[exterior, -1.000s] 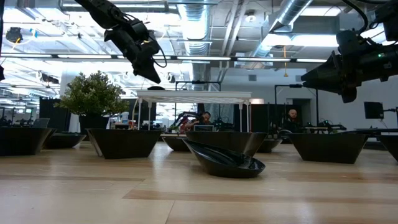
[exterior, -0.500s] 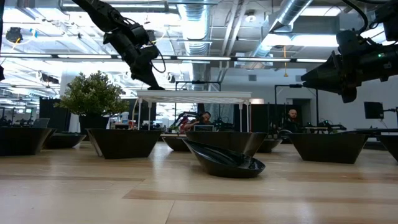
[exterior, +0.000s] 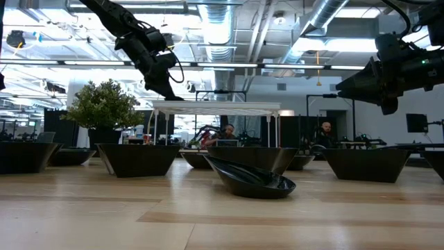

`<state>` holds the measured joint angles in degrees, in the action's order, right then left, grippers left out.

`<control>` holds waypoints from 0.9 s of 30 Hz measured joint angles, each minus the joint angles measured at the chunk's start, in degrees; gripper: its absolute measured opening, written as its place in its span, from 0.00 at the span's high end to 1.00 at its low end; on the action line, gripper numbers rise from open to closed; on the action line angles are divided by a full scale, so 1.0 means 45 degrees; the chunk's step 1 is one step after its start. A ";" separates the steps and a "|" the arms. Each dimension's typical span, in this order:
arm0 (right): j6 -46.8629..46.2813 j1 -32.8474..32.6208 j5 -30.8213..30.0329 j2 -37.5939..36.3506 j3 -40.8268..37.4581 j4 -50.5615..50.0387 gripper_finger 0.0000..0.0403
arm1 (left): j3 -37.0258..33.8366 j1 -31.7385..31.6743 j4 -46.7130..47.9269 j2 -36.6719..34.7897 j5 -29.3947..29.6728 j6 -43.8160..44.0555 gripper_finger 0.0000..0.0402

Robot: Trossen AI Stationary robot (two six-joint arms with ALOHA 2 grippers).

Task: Pick & Place Mini shaped plates
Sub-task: Stack the black drop shaped plate on top of the black drop shaped plate on the shelf

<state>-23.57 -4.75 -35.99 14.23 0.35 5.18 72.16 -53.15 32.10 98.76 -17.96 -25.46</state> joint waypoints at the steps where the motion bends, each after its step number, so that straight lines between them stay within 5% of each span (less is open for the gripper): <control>1: 0.0000 0.0002 0.0000 -0.0002 -0.0002 0.0000 0.70 | -0.0005 0.0000 0.0000 0.0000 0.0025 0.0020 0.86; 27: 0.0005 0.0005 0.0000 -0.0003 -0.0003 -0.0003 0.70 | -0.0005 0.0379 0.0350 -0.0005 0.0088 0.1105 0.86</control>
<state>-23.55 -4.73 -35.99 14.22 0.34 5.17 72.14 -51.44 33.67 98.74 -17.56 -20.49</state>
